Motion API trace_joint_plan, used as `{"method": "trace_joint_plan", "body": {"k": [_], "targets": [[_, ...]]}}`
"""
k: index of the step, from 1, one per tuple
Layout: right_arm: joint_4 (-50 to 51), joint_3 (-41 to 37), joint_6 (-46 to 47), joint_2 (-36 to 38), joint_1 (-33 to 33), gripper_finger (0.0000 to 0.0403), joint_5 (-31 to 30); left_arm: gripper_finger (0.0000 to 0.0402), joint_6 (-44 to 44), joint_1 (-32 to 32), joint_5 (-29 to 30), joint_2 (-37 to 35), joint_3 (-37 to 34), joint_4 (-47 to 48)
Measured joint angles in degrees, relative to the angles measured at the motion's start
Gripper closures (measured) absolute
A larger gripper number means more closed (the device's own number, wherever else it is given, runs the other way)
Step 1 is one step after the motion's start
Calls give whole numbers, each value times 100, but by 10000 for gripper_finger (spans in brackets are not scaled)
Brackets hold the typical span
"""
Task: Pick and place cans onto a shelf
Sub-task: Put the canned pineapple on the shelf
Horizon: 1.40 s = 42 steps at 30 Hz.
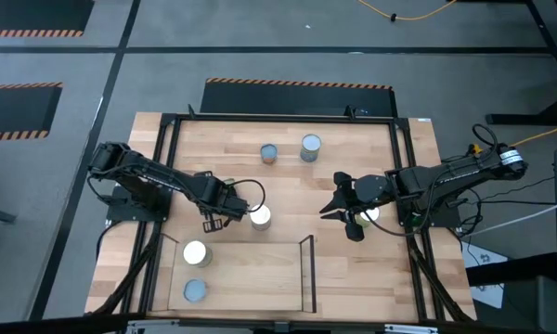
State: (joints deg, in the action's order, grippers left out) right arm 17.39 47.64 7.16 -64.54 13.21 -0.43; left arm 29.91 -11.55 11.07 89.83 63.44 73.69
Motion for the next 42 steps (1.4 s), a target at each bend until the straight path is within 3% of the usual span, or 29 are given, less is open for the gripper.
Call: {"method": "trace_joint_plan", "body": {"k": [23, 42], "targets": [[0, 0, 0, 1, -2, 331, 0, 401, 271, -355, -2, 37, 529, 39], [-1, 0, 2, 1, 1, 331, 0, 401, 457, -712, -265, 24, 2024, 67]]}}
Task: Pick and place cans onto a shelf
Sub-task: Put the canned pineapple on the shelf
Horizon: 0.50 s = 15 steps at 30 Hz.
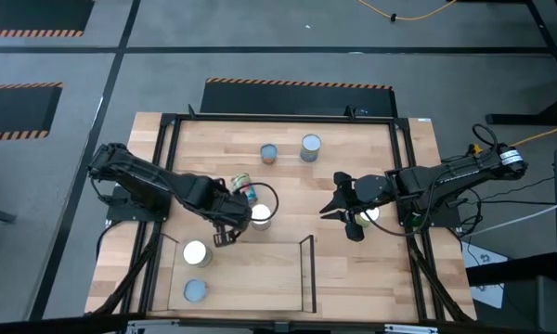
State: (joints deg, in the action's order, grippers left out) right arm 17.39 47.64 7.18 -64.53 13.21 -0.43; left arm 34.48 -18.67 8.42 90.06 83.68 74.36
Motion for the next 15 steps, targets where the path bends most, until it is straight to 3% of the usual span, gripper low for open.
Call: {"method": "trace_joint_plan", "body": {"k": [15], "targets": [[0, 0, 2, 0, 0, 331, 0, 401, 744, -577, -76, -11, 789, -1140]]}}
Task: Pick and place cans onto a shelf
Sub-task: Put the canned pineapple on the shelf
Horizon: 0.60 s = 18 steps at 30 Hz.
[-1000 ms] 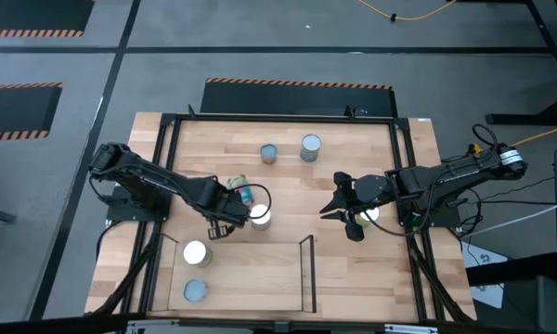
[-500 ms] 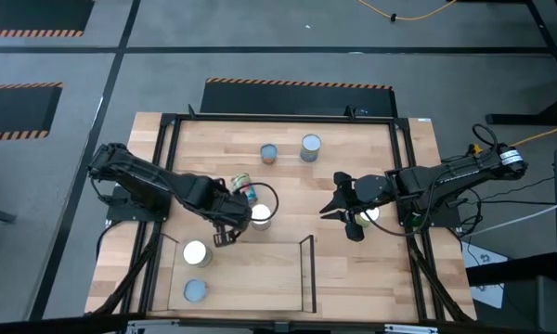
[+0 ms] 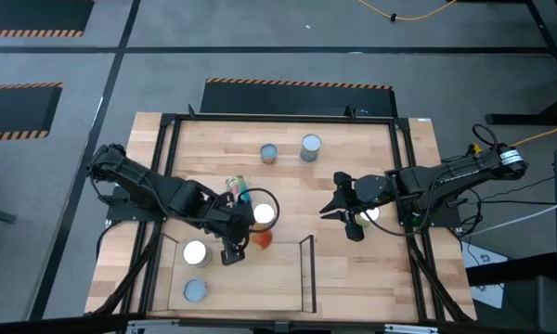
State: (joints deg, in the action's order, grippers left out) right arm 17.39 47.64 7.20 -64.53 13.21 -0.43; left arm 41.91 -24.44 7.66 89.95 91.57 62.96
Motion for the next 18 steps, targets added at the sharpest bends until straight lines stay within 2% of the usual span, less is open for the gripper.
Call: {"method": "trace_joint_plan", "body": {"k": [6, 8, 11, 18], "targets": [[-2, 0, 0, 0, 0, 331, 0, 402, 148, -239, -11, 218, 9, -590], [-7, 0, 0, 0, -2, 331, 0, 401, 149, -272, -196, 352, 11, -749], [-44, 0, -2, 0, -2, 331, 0, 401, 256, -324, -422, 585, 9, -718], [-45, 0, 0, 0, -2, 331, 0, 401, 275, -346, -423, 815, 9, -694]]}}
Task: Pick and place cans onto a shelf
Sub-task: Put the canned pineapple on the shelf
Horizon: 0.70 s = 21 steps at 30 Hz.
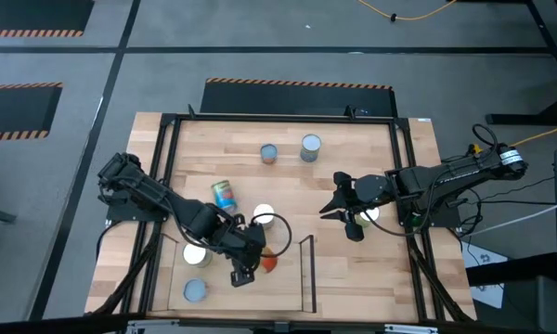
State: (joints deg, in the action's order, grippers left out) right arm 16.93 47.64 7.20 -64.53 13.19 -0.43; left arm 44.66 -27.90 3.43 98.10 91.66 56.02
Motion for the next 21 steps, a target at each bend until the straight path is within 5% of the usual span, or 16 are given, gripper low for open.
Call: {"method": "trace_joint_plan", "body": {"k": [21], "targets": [[22, 0, -20, 0, 0, 331, 0, 401, -18, -52, 296, 284, 9, 200]]}}
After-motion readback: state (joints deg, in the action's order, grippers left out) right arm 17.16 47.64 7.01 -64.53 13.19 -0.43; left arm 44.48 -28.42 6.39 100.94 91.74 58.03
